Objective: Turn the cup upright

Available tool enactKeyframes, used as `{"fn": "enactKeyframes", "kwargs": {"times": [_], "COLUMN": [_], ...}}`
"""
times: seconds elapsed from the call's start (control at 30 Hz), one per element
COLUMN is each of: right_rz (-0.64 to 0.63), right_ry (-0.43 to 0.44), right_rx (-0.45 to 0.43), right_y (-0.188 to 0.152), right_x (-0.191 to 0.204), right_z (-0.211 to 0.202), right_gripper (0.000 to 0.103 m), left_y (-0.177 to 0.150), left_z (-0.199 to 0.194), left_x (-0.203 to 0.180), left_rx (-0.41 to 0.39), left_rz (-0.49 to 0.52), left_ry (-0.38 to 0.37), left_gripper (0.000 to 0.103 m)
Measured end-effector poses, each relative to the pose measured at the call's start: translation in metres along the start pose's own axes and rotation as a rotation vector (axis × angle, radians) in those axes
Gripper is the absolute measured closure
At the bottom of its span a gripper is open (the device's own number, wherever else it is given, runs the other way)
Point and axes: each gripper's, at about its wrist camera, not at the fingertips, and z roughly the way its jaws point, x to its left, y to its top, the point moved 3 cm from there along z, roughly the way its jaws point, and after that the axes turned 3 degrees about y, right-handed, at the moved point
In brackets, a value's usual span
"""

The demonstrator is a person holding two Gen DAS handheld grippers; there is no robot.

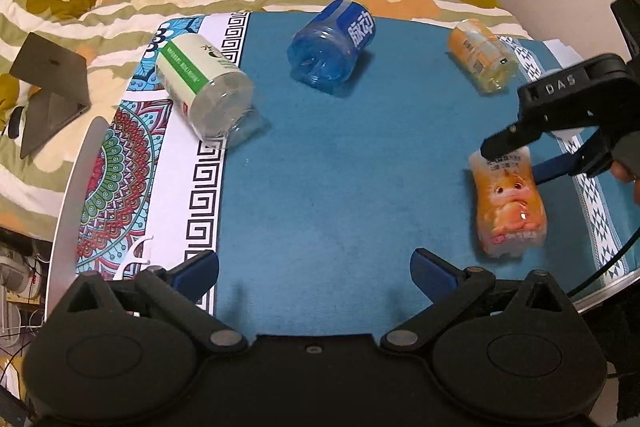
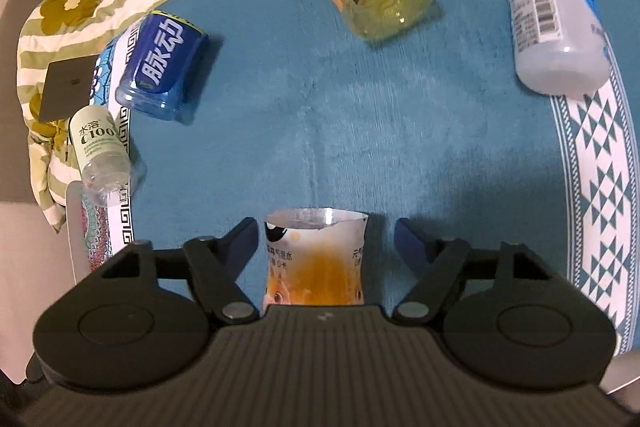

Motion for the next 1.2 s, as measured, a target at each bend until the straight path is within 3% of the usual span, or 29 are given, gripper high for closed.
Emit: {"fn": "enactKeyframes", "kwargs": {"times": [0.13,0.4,0.53,0.67,0.83,0.93,1.2], "right_rz": [0.04,0.028,-0.002,-0.044,-0.117,-0.145,-0.36], "right_ry": [0.028,0.043,0.057,0.076,0.077,0.086,-0.031], "right_rx": [0.02,0.006,-0.052,-0.178,-0.425,-0.532,-0.772], "right_y": [0.0,-0.002,-0.007,-0.015,-0.027,-0.033,-0.054], "right_x": [-0.005,-0.005,0.001,0.009,0.02,0.023,0.034], "right_z": [0.005,0.003,-0.013,-0.041,-0.065,-0.058,-0.026], "right_gripper": [0.03,0.034,0.036,0.036,0.036,0.036,0.035], "left_y": [0.002,0.007,0.011,0.015,0.017,0.017,0.006], "left_z": [0.0,0.0,-0.004,-0.013,-0.022,-0.023,-0.019], "left_x": [0.002,-0.002,-0.003,-0.001,0.002,0.003,0.004], "left_rx": [-0.002,0.0,-0.009,-0.027,-0.065,-0.08,-0.127], "left_rz": [-0.003,0.006,0.007,0.007,0.007,0.004,0.037], "left_ry": [-0.004,-0.018,-0.02,-0.018,-0.005,0.003,0.024], "left_gripper": [0.0,0.0,0.0,0.0,0.0,0.0,0.0]}}
